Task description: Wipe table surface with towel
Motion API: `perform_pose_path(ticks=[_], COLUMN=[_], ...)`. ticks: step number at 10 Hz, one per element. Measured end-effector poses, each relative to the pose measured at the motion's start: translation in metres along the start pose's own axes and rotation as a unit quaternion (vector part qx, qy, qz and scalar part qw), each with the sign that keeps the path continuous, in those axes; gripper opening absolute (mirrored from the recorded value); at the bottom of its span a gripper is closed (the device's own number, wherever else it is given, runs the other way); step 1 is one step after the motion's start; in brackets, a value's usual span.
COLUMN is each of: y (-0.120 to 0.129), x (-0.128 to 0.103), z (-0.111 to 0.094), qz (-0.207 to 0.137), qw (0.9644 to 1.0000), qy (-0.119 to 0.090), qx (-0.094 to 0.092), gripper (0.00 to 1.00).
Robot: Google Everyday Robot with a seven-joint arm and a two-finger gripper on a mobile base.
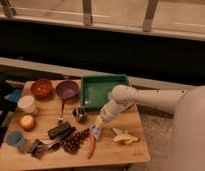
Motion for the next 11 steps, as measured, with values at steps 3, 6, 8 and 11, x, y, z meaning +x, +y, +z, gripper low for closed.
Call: perform_pose_path(ticks=[3, 6, 8, 11], y=[-0.033, -0.079, -0.084, -0.042], x=[0.01, -0.005, -0.025, -0.048], z=[-0.012, -0.034, -0.038, -0.019], qz=[0.038, 0.072, 0.066, 0.014], qw=[0.9988, 0.9958, 0.9959, 0.9992], qy=[0.004, -0.001, -0.004, 0.002], qx=[0.029, 0.056, 0.062, 0.037], gripper=[0.0, 0.0, 0.0, 0.0])
